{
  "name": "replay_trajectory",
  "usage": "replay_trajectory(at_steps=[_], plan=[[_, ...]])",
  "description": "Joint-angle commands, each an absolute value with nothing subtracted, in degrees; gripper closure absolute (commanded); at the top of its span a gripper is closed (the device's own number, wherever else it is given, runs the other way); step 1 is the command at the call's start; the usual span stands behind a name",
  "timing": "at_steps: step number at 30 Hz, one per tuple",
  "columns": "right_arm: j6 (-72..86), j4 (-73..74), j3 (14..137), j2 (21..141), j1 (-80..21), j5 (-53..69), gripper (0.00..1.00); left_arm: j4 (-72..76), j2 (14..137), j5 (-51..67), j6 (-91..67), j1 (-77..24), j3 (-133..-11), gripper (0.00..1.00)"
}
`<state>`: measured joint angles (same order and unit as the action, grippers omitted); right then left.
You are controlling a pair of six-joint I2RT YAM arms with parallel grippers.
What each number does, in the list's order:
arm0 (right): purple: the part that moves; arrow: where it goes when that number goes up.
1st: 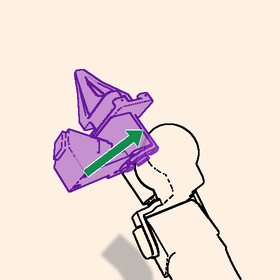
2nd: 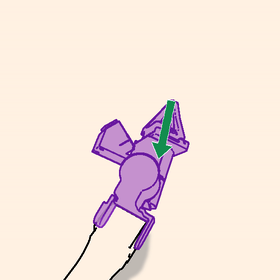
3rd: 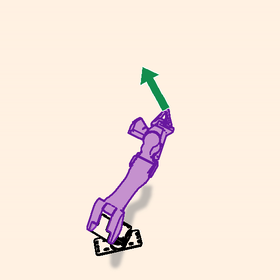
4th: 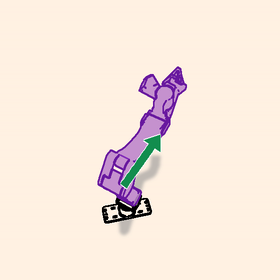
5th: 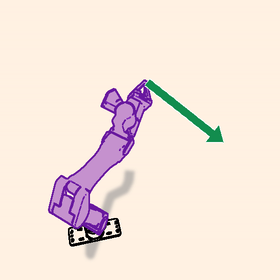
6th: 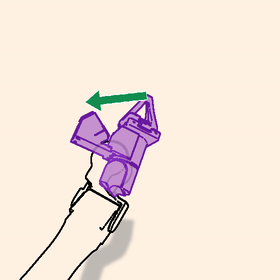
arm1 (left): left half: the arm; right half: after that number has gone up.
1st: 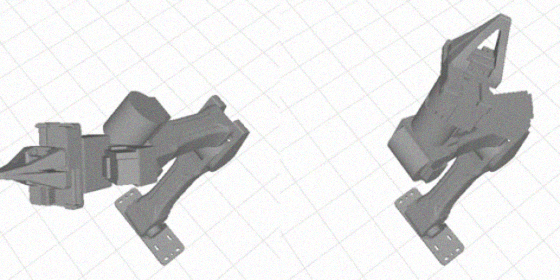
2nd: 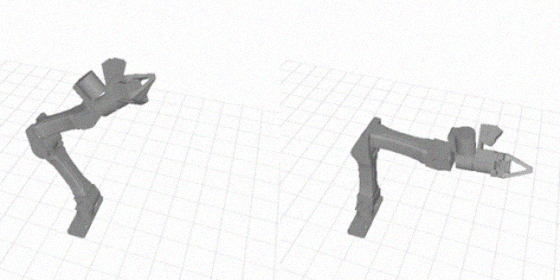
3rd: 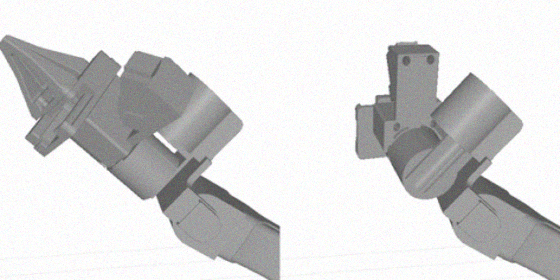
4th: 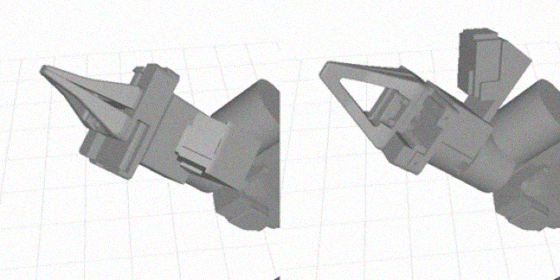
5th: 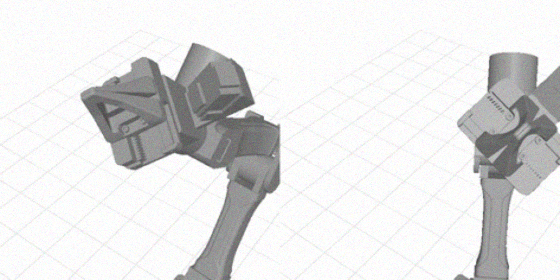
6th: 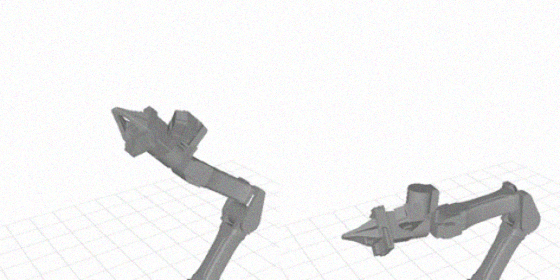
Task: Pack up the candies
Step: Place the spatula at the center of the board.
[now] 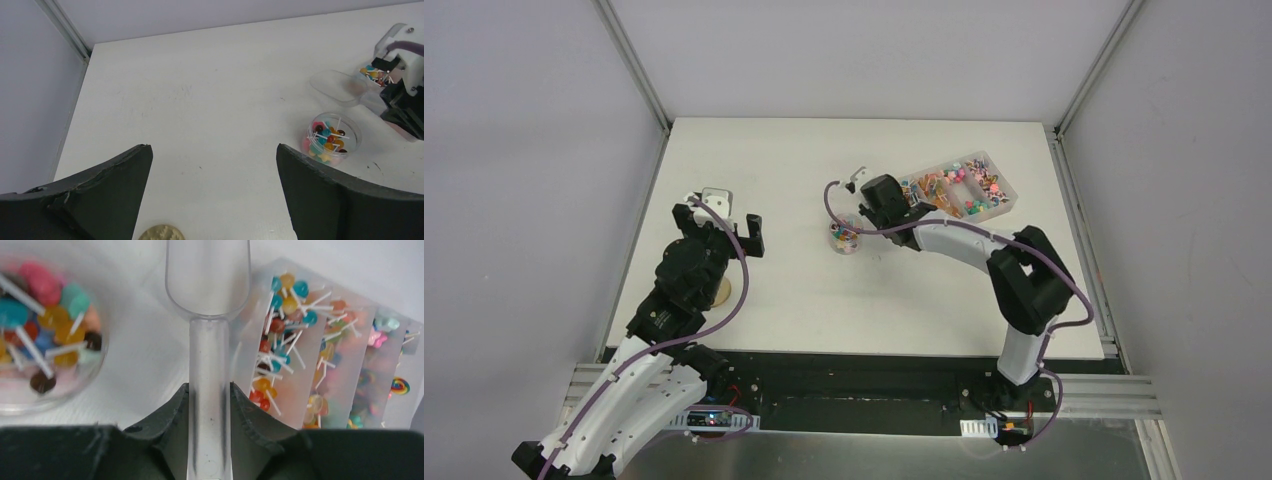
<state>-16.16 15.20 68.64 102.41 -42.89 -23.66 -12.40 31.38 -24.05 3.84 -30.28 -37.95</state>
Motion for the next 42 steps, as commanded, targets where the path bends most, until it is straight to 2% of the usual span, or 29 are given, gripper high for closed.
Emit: replay_trajectory(at_steps=[1, 11, 21, 24, 27, 29, 33, 34, 35, 36, 42], plan=[[-15.9, 5.6, 75.6, 106.7, -40.1, -21.5, 1.0, -10.5, 31.0, -25.2, 4.2, -30.1, -37.9, 0.01], [-18.8, -2.1, 88.3, 121.0, -36.0, -12.4, 0.99, -10.5, 31.0, -25.2, 4.2, -30.1, -37.7, 0.01], [-18.1, -4.0, 93.2, 127.3, -35.1, -5.8, 0.86, -10.5, 32.1, -25.3, 4.2, -30.1, -37.5, 0.01], [-17.2, -3.9, 93.1, 126.1, -34.9, -5.2, 0.75, -10.5, 32.9, -25.1, 4.2, -30.1, -37.5, 0.01], [-15.7, -3.1, 92.9, 123.7, -34.3, -4.5, 0.6, -10.5, 33.8, -25.1, 4.1, -30.1, -37.6, 0.01], [-14.9, -3.1, 91.9, 121.3, -34.0, -4.0, 0.47, -10.5, 34.3, -25.0, 4.0, -30.1, -37.6, 0.01], [-13.6, -2.5, 89.8, 115.7, -33.9, -1.9, 0.31, -10.5, 35.3, -25.2, 3.9, -30.1, -37.6, 0.01], [-13.1, -1.8, 89.5, 114.3, -33.9, -0.9, 0.23, -10.5, 35.5, -25.3, 3.9, -30.1, -37.6, 0.01], [-12.6, -1.0, 89.2, 112.8, -33.9, 0.4, 0.07, -10.5, 35.9, -25.5, 3.9, -30.1, -37.6, 0.01], [-12.0, -0.5, 88.7, 111.3, -34.0, 2.2, 0.01, -10.5, 36.2, -25.8, 3.9, -30.1, -37.6, 0.01], [-5.9, 2.3, 83.1, 101.3, -34.0, 7.6, 0.0, -10.5, 38.5, -27.2, 2.8, -30.1, -37.5, 0.01]])
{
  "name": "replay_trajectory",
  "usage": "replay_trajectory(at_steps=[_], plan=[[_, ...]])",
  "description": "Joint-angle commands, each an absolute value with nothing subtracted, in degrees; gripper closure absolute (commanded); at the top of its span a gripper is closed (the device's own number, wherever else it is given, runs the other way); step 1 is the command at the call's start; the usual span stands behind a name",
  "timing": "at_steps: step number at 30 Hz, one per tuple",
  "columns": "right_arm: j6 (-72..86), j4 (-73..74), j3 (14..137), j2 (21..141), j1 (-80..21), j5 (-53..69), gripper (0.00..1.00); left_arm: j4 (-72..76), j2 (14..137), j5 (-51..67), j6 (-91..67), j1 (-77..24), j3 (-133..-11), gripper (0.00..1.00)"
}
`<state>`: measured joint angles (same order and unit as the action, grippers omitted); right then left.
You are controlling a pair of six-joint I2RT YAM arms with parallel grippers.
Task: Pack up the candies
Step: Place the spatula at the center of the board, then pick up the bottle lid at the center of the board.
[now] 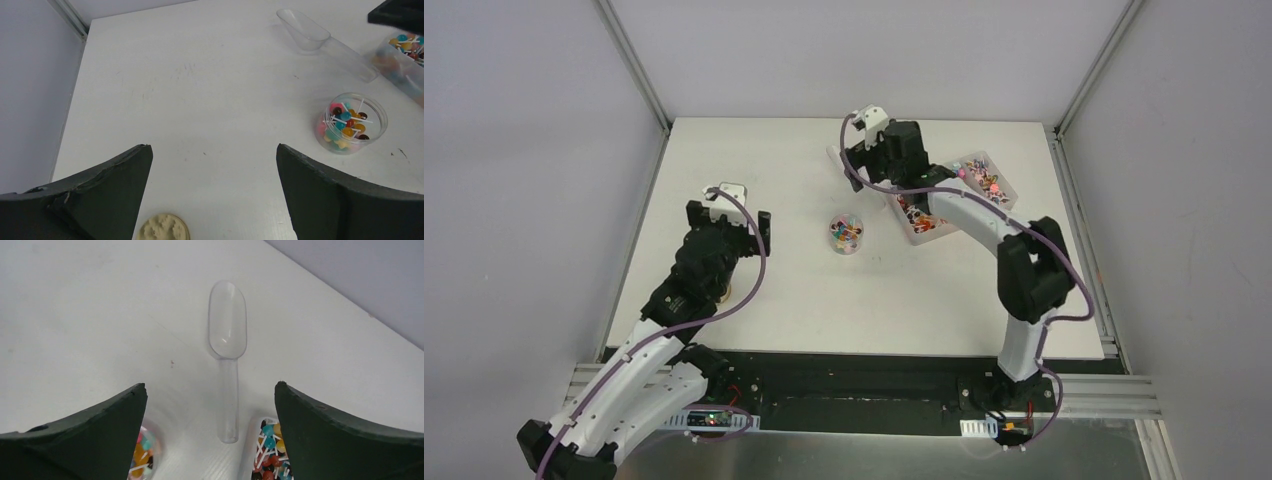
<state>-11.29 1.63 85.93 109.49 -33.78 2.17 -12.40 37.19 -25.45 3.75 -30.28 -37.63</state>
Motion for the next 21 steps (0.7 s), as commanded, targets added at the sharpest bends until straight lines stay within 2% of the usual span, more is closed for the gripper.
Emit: replay_trajectory(at_steps=[1, 10, 16, 21], plan=[[-4.3, 2.4, 81.8, 99.4, -34.2, 7.6, 0.0, -10.5, 39.3, -28.0, 2.4, -30.1, -37.6, 0.01], [10.1, 2.3, 67.0, 79.8, -34.1, 3.0, 0.0, -14.2, 45.9, -31.9, -4.9, -30.1, -40.7, 0.01], [9.4, 2.4, 57.9, 68.3, -34.1, 1.3, 0.0, -17.7, 48.1, -34.1, -13.8, -29.8, -39.9, 0.01], [12.3, 2.5, 51.2, 62.8, -34.0, -7.5, 0.0, -21.2, 51.8, -28.7, -22.5, -22.8, -40.1, 0.01]])
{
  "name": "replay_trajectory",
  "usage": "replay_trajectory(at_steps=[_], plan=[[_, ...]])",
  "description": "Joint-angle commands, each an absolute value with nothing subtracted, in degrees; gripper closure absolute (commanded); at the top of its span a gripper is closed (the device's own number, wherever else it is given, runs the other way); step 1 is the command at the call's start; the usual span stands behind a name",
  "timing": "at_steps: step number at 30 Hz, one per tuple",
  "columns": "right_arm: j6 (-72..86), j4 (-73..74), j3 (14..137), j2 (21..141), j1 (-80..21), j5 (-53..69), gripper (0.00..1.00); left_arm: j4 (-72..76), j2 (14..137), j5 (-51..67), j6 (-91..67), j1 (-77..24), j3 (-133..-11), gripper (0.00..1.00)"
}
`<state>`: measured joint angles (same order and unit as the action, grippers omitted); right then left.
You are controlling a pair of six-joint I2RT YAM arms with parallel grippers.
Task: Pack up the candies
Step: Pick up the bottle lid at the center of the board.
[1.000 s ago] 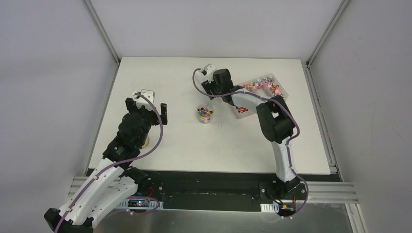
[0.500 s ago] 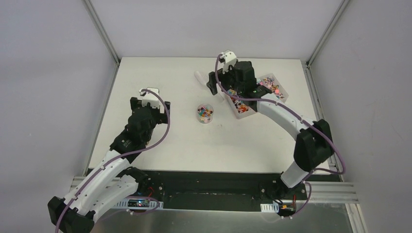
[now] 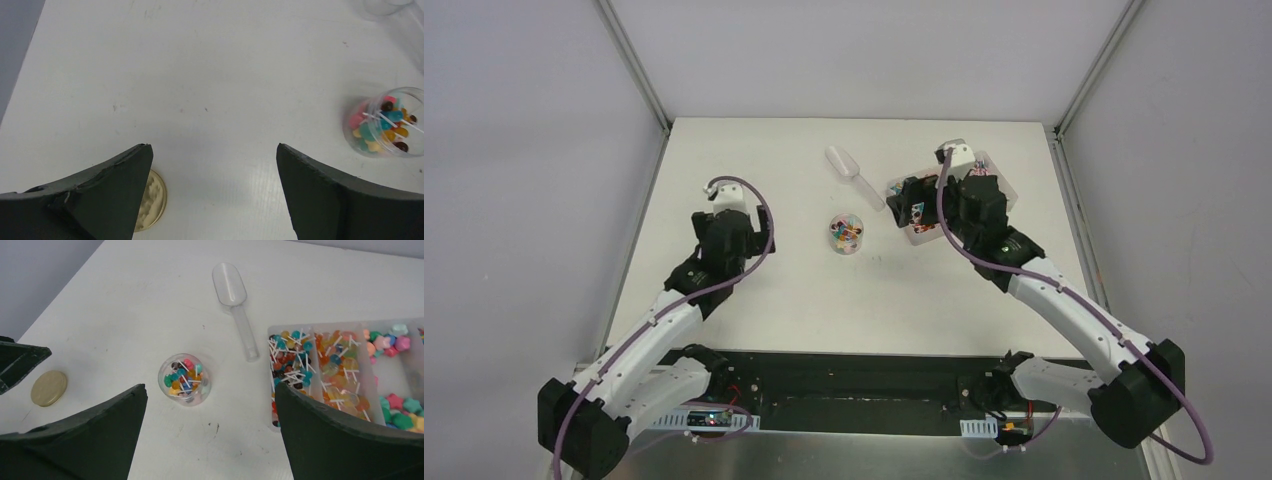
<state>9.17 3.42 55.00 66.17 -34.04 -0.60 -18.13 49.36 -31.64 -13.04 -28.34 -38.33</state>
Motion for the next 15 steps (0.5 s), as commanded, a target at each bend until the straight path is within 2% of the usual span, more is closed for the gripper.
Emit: replay_trajectory(at_steps=[1, 5, 9, 15], plan=[[12.1, 2.9, 50.4, 62.1, -34.0, -7.8, 0.0, -21.7, 52.6, -26.4, -24.4, -20.1, -40.0, 0.01], [11.4, 4.4, 48.6, 60.5, -34.0, -9.3, 0.0, -23.3, 55.9, -22.5, -31.0, -12.1, -39.1, 0.02], [11.0, 5.5, 47.9, 59.9, -34.0, -9.9, 0.0, -24.6, 60.3, -24.6, -36.4, -9.9, -38.9, 0.05], [10.5, 6.4, 47.4, 58.9, -34.0, -10.6, 0.0, -26.6, 67.3, -20.0, -43.0, -4.9, -39.6, 0.06]])
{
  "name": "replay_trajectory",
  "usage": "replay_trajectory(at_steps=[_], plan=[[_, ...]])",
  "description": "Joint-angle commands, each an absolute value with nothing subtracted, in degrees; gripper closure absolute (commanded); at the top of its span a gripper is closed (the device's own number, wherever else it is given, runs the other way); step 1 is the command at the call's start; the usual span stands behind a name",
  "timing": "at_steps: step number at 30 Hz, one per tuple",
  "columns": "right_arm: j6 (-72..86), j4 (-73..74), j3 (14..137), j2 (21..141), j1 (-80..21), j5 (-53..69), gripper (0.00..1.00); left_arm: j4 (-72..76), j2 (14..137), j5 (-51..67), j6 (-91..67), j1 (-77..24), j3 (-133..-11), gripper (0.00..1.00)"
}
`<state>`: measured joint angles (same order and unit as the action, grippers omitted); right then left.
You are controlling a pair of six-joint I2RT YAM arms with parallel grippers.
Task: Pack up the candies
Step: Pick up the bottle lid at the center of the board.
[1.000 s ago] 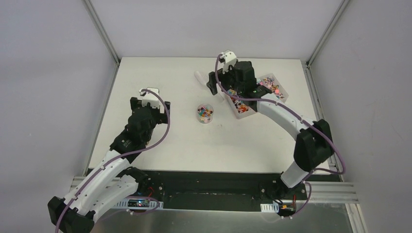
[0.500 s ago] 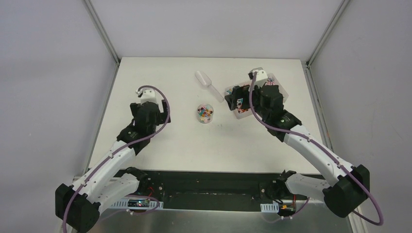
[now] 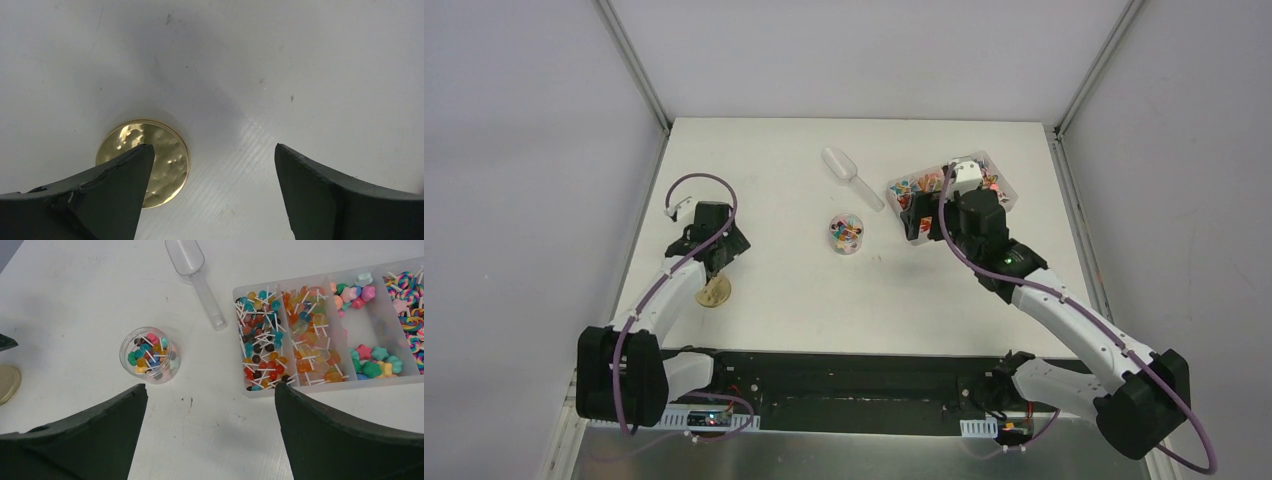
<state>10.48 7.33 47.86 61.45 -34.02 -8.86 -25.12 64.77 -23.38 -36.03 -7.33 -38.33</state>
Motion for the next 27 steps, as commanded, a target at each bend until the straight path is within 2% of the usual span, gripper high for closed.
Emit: replay_trajectory(at_steps=[1, 10, 18, 22, 24, 27], plan=[[10.4, 6.4, 47.2, 58.8, -34.0, -10.6, 0.0, -26.5, 67.9, -19.5, -43.8, -4.4, -39.6, 0.07], [9.8, 6.9, 47.9, 58.8, -34.0, -10.7, 0.0, -26.5, 70.3, -18.7, -46.3, -3.3, -39.6, 0.1], [9.8, 7.2, 47.5, 58.3, -34.1, -10.4, 0.0, -26.7, 69.2, -20.9, -47.6, -3.3, -38.0, 0.23], [10.0, 7.4, 47.3, 57.6, -34.0, -10.4, 0.0, -26.7, 69.4, -22.0, -48.8, -3.4, -36.4, 0.26], [10.0, 7.4, 47.2, 57.4, -34.0, -10.3, 0.0, -26.7, 69.2, -22.4, -49.5, -3.4, -35.5, 0.23], [10.3, 7.9, 47.1, 57.1, -34.0, -10.1, 0.0, -29.1, 69.3, -24.8, -51.2, -3.3, -35.9, 0.05]])
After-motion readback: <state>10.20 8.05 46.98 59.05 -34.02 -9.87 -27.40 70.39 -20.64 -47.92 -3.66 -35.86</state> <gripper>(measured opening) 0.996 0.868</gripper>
